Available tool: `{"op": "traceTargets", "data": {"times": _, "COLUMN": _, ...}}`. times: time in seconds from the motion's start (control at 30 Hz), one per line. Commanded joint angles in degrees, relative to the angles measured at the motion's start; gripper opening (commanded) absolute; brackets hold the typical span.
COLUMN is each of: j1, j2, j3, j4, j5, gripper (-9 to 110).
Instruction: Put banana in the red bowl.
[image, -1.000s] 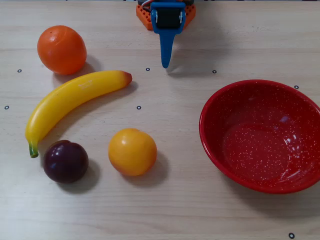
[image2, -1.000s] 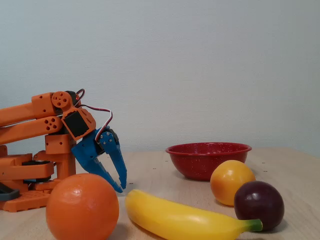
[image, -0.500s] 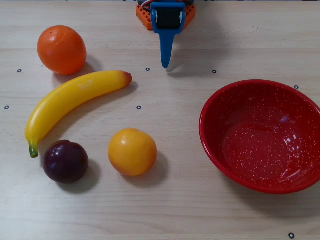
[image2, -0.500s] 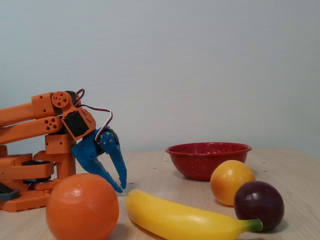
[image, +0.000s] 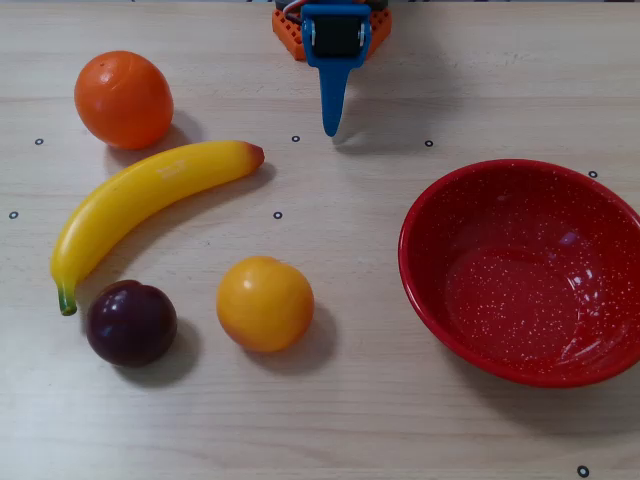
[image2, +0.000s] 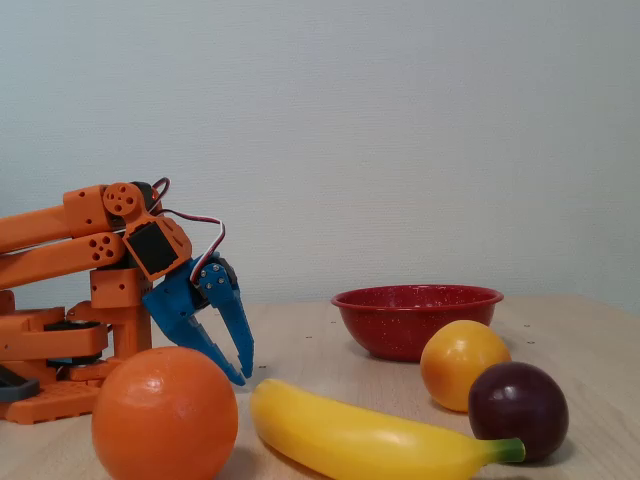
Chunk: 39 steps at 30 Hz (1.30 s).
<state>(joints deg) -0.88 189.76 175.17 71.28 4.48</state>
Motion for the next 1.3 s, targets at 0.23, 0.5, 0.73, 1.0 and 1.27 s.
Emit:
{"op": "traceTargets", "data": {"times": 0.23, "j1": -0.09, "j2": 1.14, "j3": 0.88, "j4": 0.53, "j5": -0.35, "gripper": 0}}
{"op": "traceTargets", "data": {"times": 0.5, "j1": -0.97, "j2": -0.35, "j3": -0.35, "j4": -0.79, "j5": -6.50, "gripper": 0}}
{"op": "traceTargets", "data": {"times": 0.73, "j1": -1.49, "j2": -5.36, "j3": -7.56, "j4": -0.88, "j5": -13.27, "gripper": 0}}
{"op": "traceTargets", "data": {"times": 1.0, "j1": -0.79, "j2": -14.85, "j3": -18.72, "j4": -1.14, "j5": -21.36, "gripper": 0}}
{"op": "traceTargets", "data": {"times": 1.27, "j1": 1.23, "j2": -27.95, "j3": -30.76, "j4": -0.97, "j5": -26.10, "gripper": 0}}
